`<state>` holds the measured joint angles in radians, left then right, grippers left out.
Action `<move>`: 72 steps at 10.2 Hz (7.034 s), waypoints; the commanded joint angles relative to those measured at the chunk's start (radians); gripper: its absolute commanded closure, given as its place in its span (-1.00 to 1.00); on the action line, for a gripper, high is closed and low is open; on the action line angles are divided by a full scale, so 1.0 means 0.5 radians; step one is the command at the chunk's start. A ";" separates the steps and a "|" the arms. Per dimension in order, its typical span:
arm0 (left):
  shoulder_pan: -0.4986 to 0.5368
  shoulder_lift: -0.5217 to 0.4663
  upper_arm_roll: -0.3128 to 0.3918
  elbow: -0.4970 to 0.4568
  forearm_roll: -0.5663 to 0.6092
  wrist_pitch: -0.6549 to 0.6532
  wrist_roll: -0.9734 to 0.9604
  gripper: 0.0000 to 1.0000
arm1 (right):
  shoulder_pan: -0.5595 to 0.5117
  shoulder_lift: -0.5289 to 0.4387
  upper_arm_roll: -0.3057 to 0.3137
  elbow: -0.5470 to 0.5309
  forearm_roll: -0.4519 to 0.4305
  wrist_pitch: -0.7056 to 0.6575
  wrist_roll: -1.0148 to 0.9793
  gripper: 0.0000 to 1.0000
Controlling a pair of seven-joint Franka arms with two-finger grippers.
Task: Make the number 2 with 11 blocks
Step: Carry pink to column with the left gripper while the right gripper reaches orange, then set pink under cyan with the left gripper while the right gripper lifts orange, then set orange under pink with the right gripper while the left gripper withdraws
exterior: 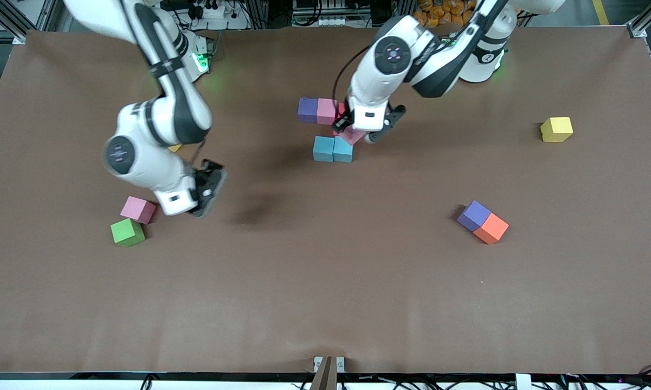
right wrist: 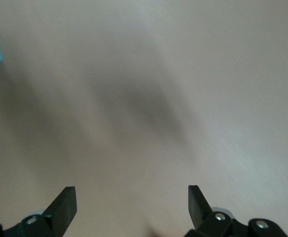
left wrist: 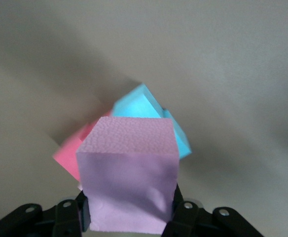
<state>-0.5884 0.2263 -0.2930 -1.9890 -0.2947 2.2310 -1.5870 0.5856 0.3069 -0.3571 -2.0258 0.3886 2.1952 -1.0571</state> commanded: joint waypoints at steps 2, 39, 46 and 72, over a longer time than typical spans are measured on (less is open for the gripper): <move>-0.344 0.406 0.245 0.492 -0.039 -0.026 -0.577 0.63 | -0.180 -0.021 -0.013 -0.129 -0.010 0.000 -0.030 -1.00; -0.682 0.833 0.258 0.327 0.424 0.910 -1.778 0.52 | 0.571 -0.068 -0.108 -0.597 0.490 0.942 1.503 0.82; -0.673 0.854 0.261 0.330 0.424 0.910 -1.765 0.44 | 0.719 -0.058 -0.108 -0.560 0.493 0.945 1.872 0.82; -0.023 0.247 0.209 0.290 0.691 0.043 -0.465 -1.00 | 1.194 0.239 -0.117 -0.278 0.478 0.969 2.808 0.89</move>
<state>-0.6517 0.4010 -0.1760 -1.8231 0.0275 2.3218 -1.8686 1.1650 0.3809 -0.4043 -2.2140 0.6104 2.6919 0.3252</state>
